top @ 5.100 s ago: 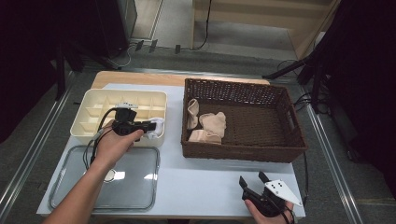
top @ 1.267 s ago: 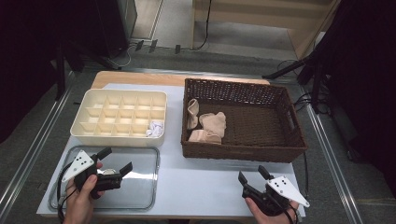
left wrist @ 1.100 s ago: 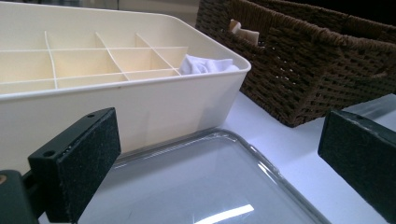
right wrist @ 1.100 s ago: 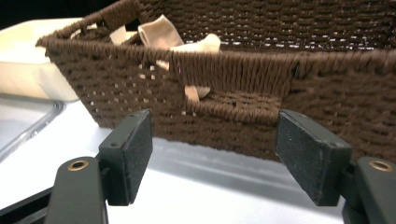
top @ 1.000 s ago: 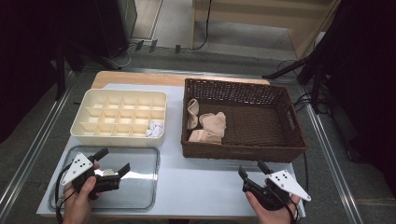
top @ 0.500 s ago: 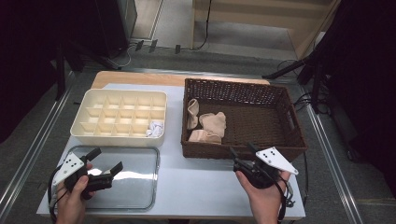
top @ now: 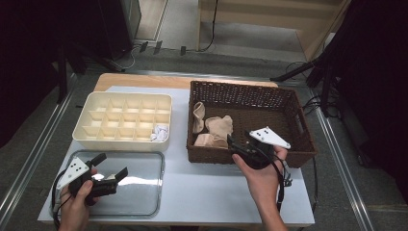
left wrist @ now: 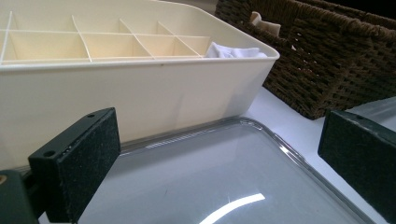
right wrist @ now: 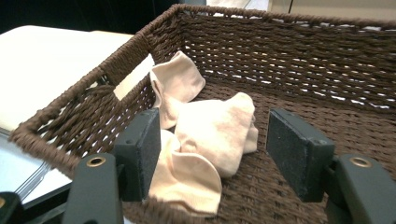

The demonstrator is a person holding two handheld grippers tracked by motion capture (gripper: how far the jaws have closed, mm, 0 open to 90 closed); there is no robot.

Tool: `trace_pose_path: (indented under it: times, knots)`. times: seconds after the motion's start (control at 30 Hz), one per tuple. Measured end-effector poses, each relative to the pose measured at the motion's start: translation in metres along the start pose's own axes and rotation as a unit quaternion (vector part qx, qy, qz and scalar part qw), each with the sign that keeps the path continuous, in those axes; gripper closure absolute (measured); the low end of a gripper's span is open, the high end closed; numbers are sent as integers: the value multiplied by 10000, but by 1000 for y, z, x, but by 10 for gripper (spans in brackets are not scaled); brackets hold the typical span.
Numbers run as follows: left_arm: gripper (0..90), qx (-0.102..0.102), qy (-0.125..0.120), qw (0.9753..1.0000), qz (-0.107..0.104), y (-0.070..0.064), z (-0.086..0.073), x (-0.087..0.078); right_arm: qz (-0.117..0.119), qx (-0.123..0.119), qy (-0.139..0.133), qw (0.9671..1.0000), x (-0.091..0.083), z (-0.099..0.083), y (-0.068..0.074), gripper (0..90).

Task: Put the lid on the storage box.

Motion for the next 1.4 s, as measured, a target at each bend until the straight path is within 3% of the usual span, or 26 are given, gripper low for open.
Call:
trace_pose_path:
  times: [0.5,0.7,0.9,1.2,1.27,1.4]
  knots:
    - [0,8,-47,10000,-3,0,0,-2,145,-1,578,9982,46,20,-6,435]
    - [0,-45,-110,9999,-54,1,2,-3,279,-45,800,9964,56,28,-4,525]
    - [0,-55,-138,9998,-101,1,4,-4,245,-95,1181,9927,69,27,-3,584]
    - [0,-82,-185,9997,-119,3,6,-5,-143,61,1506,9885,94,28,-16,444]
    - [0,-64,-173,9998,-120,2,6,-4,-264,101,1618,9864,98,27,-19,352]
    - [0,-43,-167,9998,-135,-1,6,-4,-296,269,1851,9819,104,24,-24,292]
Point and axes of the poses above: each handheld gripper's, and its own axes: x roughly forward along the jaws, z roughly out of its top, y roughly to its left, the point moved 7 cm from there along x, roughly forward along the jaws, and after that the axes turned 7 degrees about y, right-handed, at the moved point
